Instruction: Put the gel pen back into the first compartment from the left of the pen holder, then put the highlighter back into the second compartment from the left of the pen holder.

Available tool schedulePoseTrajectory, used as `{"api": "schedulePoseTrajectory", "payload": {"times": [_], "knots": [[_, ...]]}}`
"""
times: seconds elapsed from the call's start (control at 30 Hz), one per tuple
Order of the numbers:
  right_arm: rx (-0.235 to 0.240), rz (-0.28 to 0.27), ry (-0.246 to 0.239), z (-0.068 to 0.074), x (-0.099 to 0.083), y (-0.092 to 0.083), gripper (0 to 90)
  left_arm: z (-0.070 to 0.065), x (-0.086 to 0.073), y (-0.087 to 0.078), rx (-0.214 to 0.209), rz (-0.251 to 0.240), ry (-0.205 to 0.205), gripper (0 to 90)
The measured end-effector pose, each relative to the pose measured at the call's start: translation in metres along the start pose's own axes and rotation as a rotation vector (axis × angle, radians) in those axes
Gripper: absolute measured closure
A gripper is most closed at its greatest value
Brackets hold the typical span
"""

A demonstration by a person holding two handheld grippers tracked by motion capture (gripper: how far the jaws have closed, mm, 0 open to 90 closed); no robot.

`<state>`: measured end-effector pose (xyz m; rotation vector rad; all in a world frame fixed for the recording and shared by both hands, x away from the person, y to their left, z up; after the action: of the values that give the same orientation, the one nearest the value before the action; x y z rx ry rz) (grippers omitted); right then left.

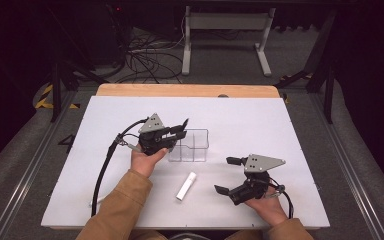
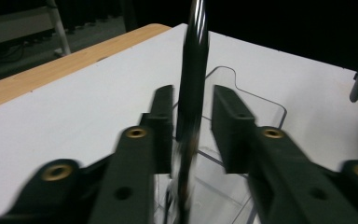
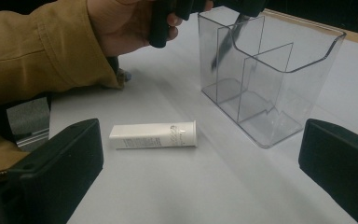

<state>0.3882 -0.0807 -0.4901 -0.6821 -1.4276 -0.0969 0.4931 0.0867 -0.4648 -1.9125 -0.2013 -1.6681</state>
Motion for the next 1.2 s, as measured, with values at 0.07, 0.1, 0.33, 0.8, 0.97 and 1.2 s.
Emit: {"api": "schedulePoseTrajectory", "payload": {"times": [0.07,0.1,0.33,0.8,0.97,1.2], "knots": [[-0.002,-0.002,0.001,-0.001,0.000,0.000,0.2,0.000,0.004,-0.003,0.027,-0.014,-0.010,52.6],[-0.003,-0.002,0.002,-0.001,0.000,0.000,0.2,0.002,0.006,-0.006,0.051,-0.013,-0.015,44.7],[-0.010,-0.005,0.007,-0.003,0.001,-0.002,0.2,-0.003,0.031,-0.033,0.090,-0.065,-0.020,25.5],[-0.016,-0.016,0.008,-0.005,0.002,-0.003,0.2,-0.023,0.047,-0.056,0.077,-0.039,0.013,17.7],[-0.018,-0.018,0.009,-0.005,0.003,-0.004,0.2,-0.025,0.046,-0.062,0.070,0.001,0.006,16.2],[-0.029,-0.025,0.008,-0.007,0.003,-0.006,0.2,-0.031,0.044,-0.075,0.060,0.037,0.005,13.2]]}}
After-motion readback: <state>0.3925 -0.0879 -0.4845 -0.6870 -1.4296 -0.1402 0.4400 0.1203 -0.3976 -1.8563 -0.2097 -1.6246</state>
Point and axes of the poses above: each handheld gripper's, and its own axes: y roughly forward along the jaws, x roughly out of its top, z roughly to its left, the point moved 10 cm from there along y, roughly forward along the jaws, and after that the axes turned 6 degrees about -x, right-handed, at the moved point
